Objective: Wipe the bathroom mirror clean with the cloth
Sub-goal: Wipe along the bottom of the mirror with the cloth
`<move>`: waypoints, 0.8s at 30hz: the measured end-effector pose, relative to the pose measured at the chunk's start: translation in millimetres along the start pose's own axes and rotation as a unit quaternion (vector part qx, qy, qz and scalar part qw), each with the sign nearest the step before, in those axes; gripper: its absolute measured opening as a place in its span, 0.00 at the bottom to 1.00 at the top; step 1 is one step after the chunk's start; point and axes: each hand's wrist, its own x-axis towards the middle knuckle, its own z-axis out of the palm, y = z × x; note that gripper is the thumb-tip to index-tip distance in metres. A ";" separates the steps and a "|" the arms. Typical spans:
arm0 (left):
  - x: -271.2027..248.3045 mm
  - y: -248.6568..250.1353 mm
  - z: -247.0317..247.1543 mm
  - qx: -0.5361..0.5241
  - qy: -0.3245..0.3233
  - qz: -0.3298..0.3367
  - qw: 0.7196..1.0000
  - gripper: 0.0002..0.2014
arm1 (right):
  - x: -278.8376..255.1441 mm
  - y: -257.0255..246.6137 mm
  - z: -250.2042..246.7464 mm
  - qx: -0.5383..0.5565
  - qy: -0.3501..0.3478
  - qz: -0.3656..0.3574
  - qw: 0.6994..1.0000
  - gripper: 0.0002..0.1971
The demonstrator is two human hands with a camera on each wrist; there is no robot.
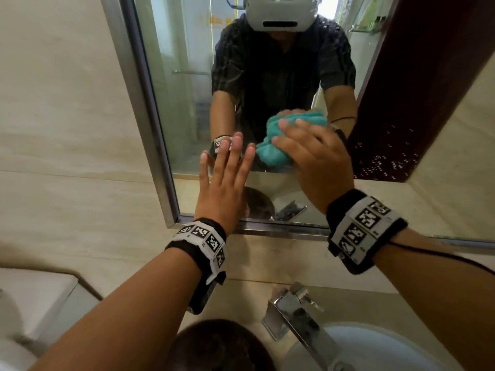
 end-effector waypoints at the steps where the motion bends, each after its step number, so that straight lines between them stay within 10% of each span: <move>1: -0.6 -1.4 1.6 0.004 0.001 0.006 1.000 0.56 | -18.4 -5.5 8.9 -0.002 -0.013 -0.034 0.999 0.19; 6: -1.6 -2.5 0.0 0.007 -0.003 0.008 1.000 0.55 | -88.0 -15.7 3.0 0.042 -0.223 -0.144 0.963 0.27; 13: -1.8 -1.7 2.1 -0.004 0.008 0.012 1.000 0.59 | -15.1 -10.6 -1.6 0.041 0.003 0.103 0.994 0.12; 18: -3.4 -1.2 7.1 -0.005 0.010 0.012 1.000 0.60 | -118.5 -39.7 8.8 0.040 -0.219 -0.030 0.974 0.15; 24: -4.2 -0.2 2.0 -0.010 -0.028 0.013 0.999 0.62 | -60.0 -44.1 15.8 0.029 -0.160 0.003 0.987 0.20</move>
